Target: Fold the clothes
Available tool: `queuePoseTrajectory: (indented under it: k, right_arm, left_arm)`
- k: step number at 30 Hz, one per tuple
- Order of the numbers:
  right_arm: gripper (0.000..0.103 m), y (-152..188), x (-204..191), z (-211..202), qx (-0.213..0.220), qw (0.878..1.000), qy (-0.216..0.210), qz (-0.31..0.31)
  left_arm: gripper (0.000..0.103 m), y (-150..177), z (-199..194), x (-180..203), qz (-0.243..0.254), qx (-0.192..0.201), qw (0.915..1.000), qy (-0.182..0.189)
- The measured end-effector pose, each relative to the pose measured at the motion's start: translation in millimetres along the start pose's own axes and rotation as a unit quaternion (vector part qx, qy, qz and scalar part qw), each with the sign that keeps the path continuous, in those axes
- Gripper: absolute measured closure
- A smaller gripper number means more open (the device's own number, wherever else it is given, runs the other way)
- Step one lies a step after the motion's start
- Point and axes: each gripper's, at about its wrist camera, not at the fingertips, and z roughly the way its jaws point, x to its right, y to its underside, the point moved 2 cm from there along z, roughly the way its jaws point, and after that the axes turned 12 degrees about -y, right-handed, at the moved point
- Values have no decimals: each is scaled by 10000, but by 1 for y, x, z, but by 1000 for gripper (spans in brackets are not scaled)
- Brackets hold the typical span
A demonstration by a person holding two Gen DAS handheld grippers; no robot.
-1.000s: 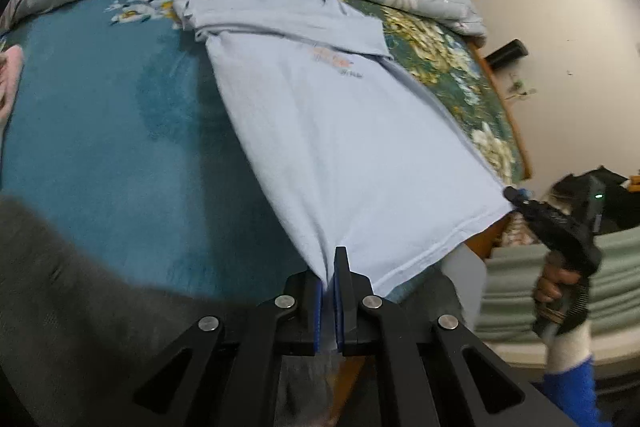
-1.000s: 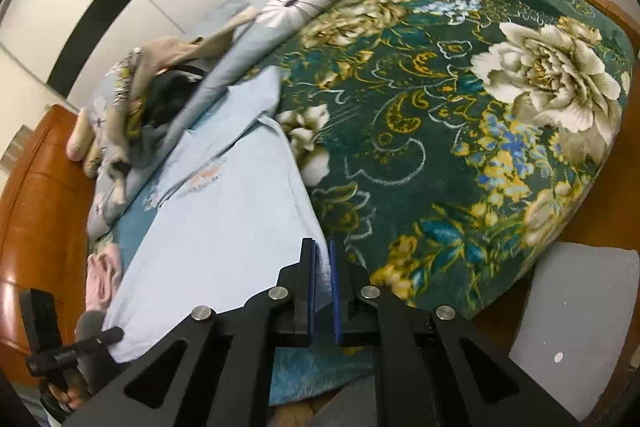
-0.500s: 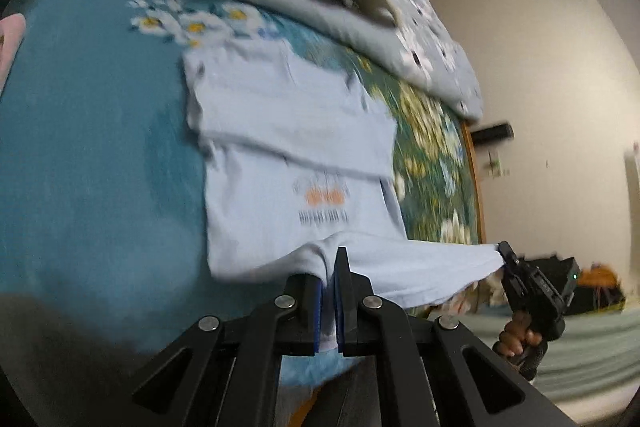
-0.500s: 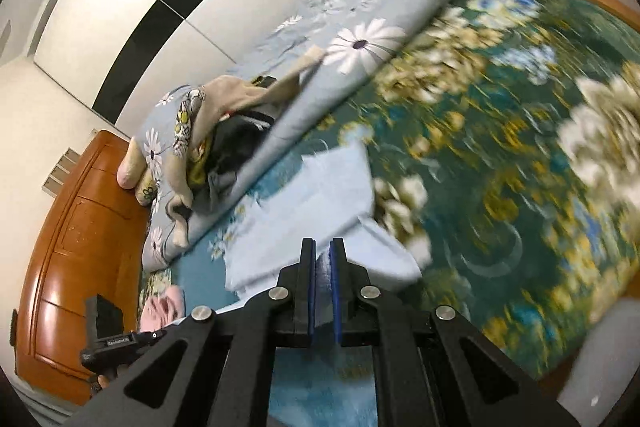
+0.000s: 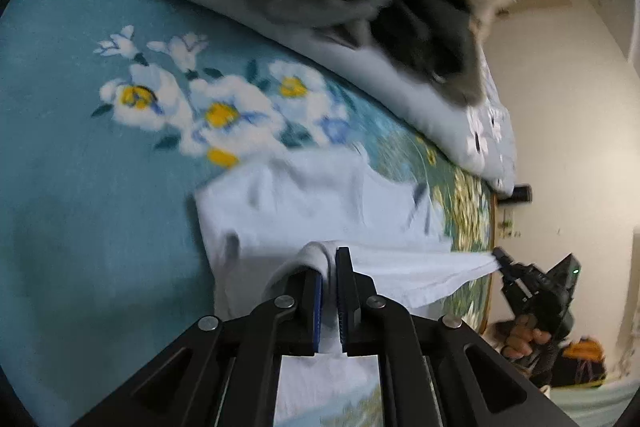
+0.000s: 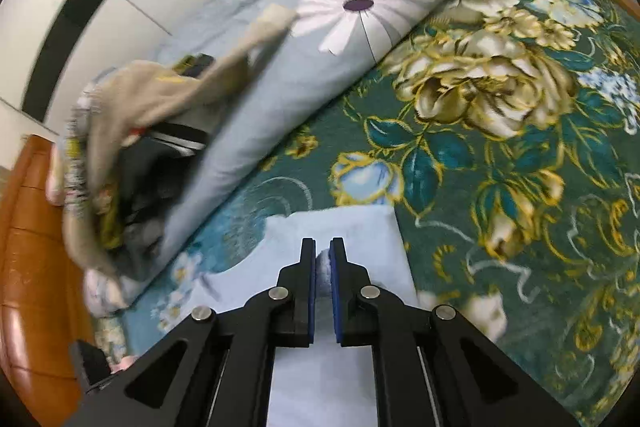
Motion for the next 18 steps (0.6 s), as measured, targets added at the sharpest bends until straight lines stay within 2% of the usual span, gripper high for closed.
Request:
queuePoseTrajectory:
  k: [2, 3, 5, 6, 8, 9, 11, 14, 15, 18]
  right_arm:
    - [96, -10, 3, 23, -76, 9999, 135, 53]
    - [96, -14, 4, 34, -114, 9997, 202, 80]
    - [96, -24, 7, 57, -190, 9992, 337, 133]
    - [94, -29, 9, 68, -228, 9988, 404, 159]
    - [93, -32, 6, 66, -138, 9993, 333, 58]
    - [93, -34, 5, 64, -90, 9995, 293, 4]
    - [92, -37, 2, 61, 6, 9997, 214, -103]
    - [90, -33, 6, 55, 2, 9997, 185, -142]
    - [90, -29, 9, 55, -81, 9996, 239, -156]
    - [89, -15, 14, 65, -421, 9981, 362, -258]
  left_arm:
    - [93, -5, 6, -5, -22, 1, 9999, 112]
    - [87, -6, 7, -7, -19, 27, 9998, 208]
    - [68, -4, 6, -12, -28, 133, 9987, 491]
    - [55, -4, 3, -13, -30, 199, 9978, 631]
    - [53, -4, -7, -13, 38, 319, 9969, 718]
    - [52, -4, -14, -11, 151, 401, 9969, 653]
    - [48, 2, -28, -1, 686, 590, 9954, 305]
    - [46, 14, -33, 16, 1499, 642, 9864, -196]
    - [45, 17, -30, 19, 1653, 589, 9840, -313]
    - [46, 18, -19, 17, 1670, 419, 9838, -510]
